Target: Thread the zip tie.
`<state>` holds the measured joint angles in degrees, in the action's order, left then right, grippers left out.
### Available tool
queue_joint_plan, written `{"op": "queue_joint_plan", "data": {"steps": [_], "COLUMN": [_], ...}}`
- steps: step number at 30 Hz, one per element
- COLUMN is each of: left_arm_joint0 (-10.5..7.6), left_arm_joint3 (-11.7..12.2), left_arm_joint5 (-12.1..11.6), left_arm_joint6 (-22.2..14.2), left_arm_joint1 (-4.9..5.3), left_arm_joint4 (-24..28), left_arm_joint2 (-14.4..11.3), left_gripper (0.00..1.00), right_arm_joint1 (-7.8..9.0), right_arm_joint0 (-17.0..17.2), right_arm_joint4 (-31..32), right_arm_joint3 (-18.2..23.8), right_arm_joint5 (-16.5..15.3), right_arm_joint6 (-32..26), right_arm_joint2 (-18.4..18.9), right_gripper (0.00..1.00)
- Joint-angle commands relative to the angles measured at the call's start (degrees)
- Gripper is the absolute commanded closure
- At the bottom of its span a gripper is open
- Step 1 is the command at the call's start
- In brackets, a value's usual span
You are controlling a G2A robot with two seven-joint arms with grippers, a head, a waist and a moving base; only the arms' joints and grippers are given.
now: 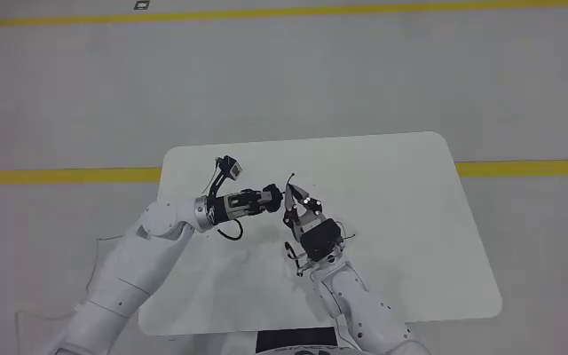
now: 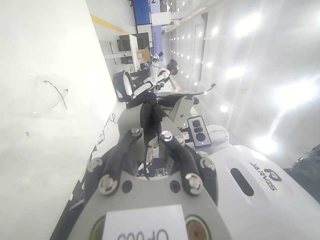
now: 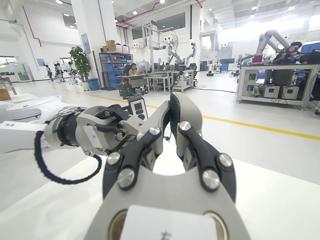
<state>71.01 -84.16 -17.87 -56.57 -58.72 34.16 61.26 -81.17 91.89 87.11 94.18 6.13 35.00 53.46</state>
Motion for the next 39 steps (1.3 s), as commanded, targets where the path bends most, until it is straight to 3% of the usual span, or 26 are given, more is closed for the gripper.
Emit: {"op": "queue_joint_plan", "data": {"steps": [1, 39], "left_arm_joint0": [-0.06, -1.56], "left_arm_joint3": [0.1, 1.5], "left_arm_joint5": [0.1, 0.0], "left_arm_joint6": [0.0, -0.2], "left_arm_joint1": [-0.01, -0.21], "left_arm_joint4": [0.0, 0.5], "left_arm_joint2": [-0.1, -1.1], "left_gripper": [1.00, 1.00], "right_arm_joint1": [-0.01, -0.14], "right_arm_joint0": [0.0, -1.0], "right_arm_joint4": [-0.1, -0.6], "right_arm_joint3": [0.1, -1.0], "right_arm_joint5": [0.1, -0.8], "right_arm_joint6": [0.3, -0.5], "right_arm_joint2": [0.1, 0.0], "right_gripper": [1.00, 1.00]}}
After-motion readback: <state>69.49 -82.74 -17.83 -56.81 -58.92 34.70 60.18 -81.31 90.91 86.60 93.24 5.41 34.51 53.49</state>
